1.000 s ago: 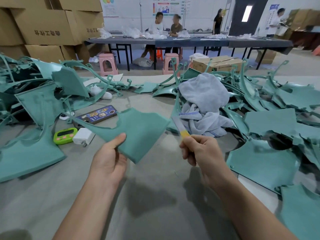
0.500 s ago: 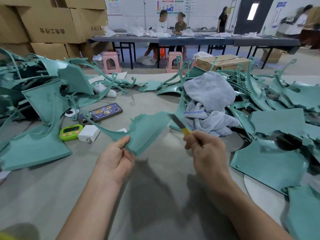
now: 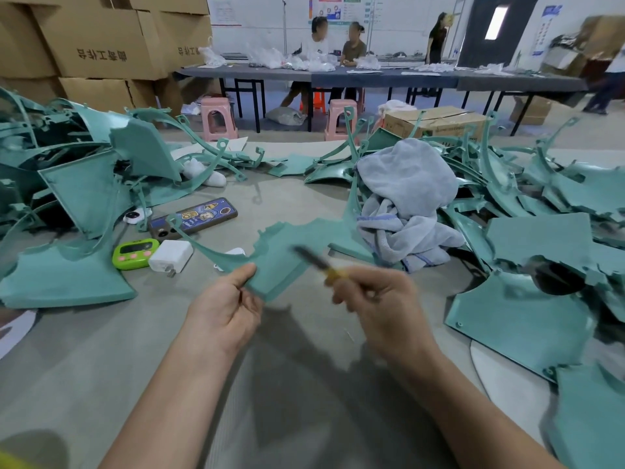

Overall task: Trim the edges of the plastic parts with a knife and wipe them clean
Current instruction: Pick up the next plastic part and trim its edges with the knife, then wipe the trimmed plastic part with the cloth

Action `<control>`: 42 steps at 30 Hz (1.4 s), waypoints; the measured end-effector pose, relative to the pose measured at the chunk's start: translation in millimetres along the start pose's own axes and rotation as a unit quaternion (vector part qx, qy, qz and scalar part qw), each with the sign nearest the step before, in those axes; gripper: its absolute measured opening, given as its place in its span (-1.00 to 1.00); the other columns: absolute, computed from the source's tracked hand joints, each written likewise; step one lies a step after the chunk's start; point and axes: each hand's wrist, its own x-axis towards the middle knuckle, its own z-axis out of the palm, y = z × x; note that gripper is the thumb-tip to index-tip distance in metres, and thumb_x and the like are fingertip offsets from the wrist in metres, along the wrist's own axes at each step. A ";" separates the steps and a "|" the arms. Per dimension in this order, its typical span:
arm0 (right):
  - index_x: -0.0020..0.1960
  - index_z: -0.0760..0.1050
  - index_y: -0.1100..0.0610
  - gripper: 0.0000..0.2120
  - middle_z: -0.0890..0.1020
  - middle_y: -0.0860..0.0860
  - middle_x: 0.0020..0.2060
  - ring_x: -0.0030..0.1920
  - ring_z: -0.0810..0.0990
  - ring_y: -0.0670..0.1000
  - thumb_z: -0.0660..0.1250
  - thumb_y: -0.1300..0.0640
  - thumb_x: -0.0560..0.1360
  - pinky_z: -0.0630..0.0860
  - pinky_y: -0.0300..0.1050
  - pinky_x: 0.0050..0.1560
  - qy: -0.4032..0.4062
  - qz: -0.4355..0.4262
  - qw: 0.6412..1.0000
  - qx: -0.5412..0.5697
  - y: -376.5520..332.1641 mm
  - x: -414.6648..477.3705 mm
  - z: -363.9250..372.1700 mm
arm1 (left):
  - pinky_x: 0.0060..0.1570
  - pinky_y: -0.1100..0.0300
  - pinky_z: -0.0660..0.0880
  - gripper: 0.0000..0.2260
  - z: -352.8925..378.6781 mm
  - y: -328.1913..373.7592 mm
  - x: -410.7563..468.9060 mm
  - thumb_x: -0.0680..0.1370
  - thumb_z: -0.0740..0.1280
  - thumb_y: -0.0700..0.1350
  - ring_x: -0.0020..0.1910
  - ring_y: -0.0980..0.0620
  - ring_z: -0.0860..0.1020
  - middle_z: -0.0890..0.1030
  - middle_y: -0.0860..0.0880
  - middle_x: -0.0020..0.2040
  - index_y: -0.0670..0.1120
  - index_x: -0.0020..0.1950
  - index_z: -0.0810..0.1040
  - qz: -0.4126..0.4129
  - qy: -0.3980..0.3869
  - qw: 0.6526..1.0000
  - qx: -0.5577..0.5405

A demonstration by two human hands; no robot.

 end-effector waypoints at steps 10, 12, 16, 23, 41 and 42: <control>-0.27 0.64 0.10 -0.70 0.65 -0.04 -0.47 -0.45 0.53 -0.05 0.33 0.04 0.58 0.62 0.10 -0.18 0.128 0.192 0.968 -0.099 4.9 17.7 -25.7 | -0.42 0.25 0.59 -0.82 -3.6 11.1 -7.3 0.66 0.18 -0.27 -0.37 0.02 0.70 0.72 -0.14 -0.26 -0.25 0.05 0.57 0.007 0.012 1.000 -0.013; -0.29 0.65 0.06 -0.66 0.64 -0.04 -0.48 -0.47 0.54 -0.08 0.36 -0.09 0.57 0.60 -0.02 -0.20 -0.019 0.220 0.959 -0.180 -1.7 11.8 -28.2 | -0.48 0.29 0.55 -0.84 -1.1 7.2 -9.2 0.65 0.21 -0.26 -0.42 0.07 0.68 0.71 -0.07 -0.31 -0.19 -0.01 0.59 0.020 0.029 0.999 0.032; -0.25 0.58 0.11 -0.52 0.59 0.01 -0.43 -0.34 0.55 0.02 0.28 -0.28 0.56 0.49 -0.05 -0.25 -0.019 0.136 0.931 -0.339 -11.4 2.1 -18.8 | -0.43 0.23 0.60 -0.82 -3.1 1.0 -13.2 0.60 0.25 -0.20 -0.34 -0.02 0.70 0.74 -0.13 -0.19 -0.18 -0.01 0.65 0.027 -0.004 0.987 0.156; -0.02 0.68 0.25 -0.84 0.73 0.21 -0.15 -0.25 0.62 0.11 0.32 0.24 0.61 0.53 -0.10 -0.29 -0.126 0.230 0.944 0.202 -20.2 2.8 -12.3 | -0.21 0.00 0.68 -0.77 -1.3 -13.7 -21.2 0.50 0.36 -0.23 -0.16 -0.22 0.71 0.70 -0.32 0.02 -0.30 0.09 0.67 0.026 -0.107 0.938 0.329; 0.27 0.57 -0.03 -0.66 0.63 -0.01 0.15 0.16 0.53 0.08 0.41 0.06 0.49 0.39 0.01 0.18 0.103 0.032 0.904 -0.414 -16.5 60.2 -32.6 | -0.10 -0.01 0.65 -0.73 3.9 -10.9 -9.5 0.66 0.23 -0.14 0.06 -0.12 0.70 0.70 -0.13 0.16 -0.10 0.31 0.59 0.098 -0.034 0.985 0.137; 0.32 0.50 -0.02 -0.62 0.54 0.03 0.25 0.27 0.44 0.13 0.37 0.04 0.51 0.31 0.04 0.24 0.057 0.039 0.863 -0.501 -11.4 70.1 -39.6 | -0.06 -0.04 0.64 -0.72 4.2 -10.9 -8.6 0.66 0.23 -0.13 0.08 -0.14 0.69 0.70 -0.14 0.16 -0.11 0.34 0.57 0.103 -0.025 0.986 0.128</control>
